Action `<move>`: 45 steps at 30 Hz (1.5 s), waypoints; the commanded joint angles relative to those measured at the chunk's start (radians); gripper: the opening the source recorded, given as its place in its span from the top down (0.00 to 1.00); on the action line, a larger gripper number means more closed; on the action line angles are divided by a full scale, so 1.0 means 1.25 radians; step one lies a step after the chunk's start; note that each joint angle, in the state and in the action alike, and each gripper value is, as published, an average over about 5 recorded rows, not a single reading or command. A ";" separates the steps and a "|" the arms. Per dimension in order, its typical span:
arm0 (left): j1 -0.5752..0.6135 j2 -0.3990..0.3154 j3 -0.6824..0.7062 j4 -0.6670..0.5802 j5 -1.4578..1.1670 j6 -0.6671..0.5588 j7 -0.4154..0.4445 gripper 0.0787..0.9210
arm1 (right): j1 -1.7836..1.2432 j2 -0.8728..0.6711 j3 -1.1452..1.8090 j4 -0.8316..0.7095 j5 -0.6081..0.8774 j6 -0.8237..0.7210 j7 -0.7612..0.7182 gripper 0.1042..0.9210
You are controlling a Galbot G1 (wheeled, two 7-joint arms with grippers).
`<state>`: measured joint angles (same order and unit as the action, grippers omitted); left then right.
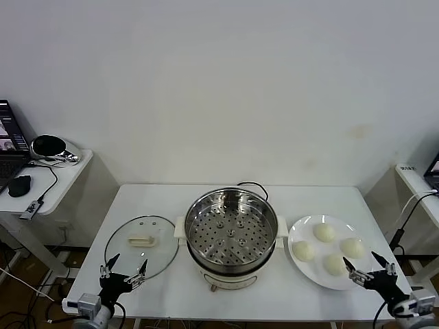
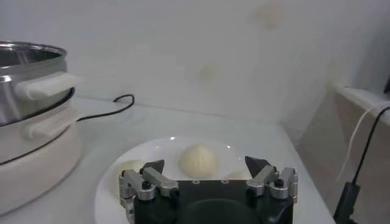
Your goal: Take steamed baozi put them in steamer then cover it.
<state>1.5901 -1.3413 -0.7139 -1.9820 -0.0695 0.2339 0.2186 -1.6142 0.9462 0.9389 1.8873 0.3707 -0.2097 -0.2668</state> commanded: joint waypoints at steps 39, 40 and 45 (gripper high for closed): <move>0.103 -0.080 -0.015 -0.137 0.057 -0.001 -0.004 0.12 | 1.109 -0.175 -0.971 -0.582 -0.733 0.174 -0.796 0.12; 0.104 -0.081 -0.016 -0.138 0.058 -0.001 -0.005 0.12 | 1.107 -0.164 -0.971 -0.595 -0.736 0.176 -0.795 0.12; 0.110 -0.083 -0.020 -0.141 0.066 0.000 0.001 0.12 | 1.097 -0.125 -0.966 -0.651 -0.748 0.185 -0.786 0.12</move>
<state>1.7246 -1.4442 -0.7385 -2.1485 0.0121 0.2334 0.2200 -0.3124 0.7423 -0.1720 1.1527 -0.5130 -0.0081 -1.2000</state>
